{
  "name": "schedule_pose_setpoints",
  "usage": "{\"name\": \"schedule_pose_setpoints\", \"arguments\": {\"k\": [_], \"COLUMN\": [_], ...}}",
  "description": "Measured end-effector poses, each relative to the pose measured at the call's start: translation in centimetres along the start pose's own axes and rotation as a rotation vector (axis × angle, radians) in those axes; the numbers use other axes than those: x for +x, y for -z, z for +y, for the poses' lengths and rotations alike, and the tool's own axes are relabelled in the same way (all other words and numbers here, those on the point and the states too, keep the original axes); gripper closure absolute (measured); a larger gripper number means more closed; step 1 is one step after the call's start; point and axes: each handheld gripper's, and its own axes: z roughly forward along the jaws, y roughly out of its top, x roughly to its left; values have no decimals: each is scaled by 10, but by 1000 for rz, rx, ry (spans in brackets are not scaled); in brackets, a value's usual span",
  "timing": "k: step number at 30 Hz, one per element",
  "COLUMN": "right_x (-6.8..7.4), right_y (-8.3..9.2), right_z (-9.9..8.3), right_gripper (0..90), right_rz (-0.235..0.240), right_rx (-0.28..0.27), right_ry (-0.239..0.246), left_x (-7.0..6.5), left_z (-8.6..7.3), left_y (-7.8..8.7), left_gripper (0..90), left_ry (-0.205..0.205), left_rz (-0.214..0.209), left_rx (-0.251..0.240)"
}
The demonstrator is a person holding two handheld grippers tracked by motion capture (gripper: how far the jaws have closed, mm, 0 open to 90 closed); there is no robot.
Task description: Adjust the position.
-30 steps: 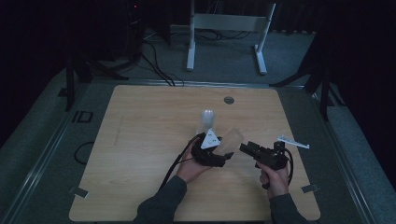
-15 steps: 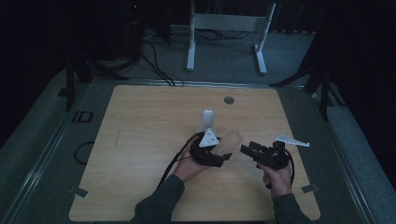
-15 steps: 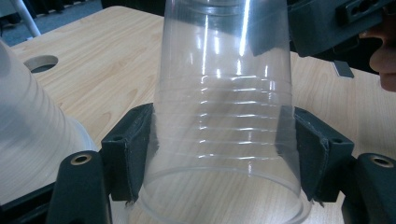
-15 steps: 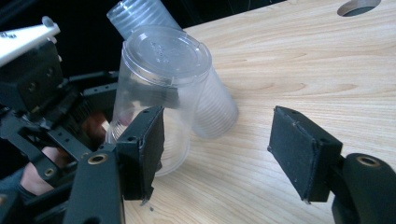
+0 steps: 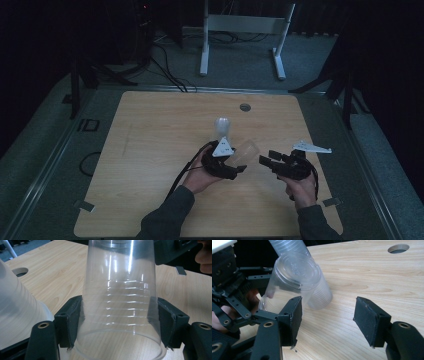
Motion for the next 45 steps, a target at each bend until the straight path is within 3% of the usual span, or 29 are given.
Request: {"name": "schedule_pose_setpoints", "arguments": {"k": [15, 45], "right_x": [7, 16], "right_y": [6, 7], "right_z": [10, 15], "right_gripper": [388, 377], "right_rz": [-66, -122], "right_rx": [51, 172], "right_ry": [130, 291], "left_x": [1, 3], "left_z": [-1, -1], "left_y": [3, 9], "left_gripper": [294, 294], "left_ry": [-21, -107], "left_rz": [-23, -54], "left_rx": [30, 128]}}
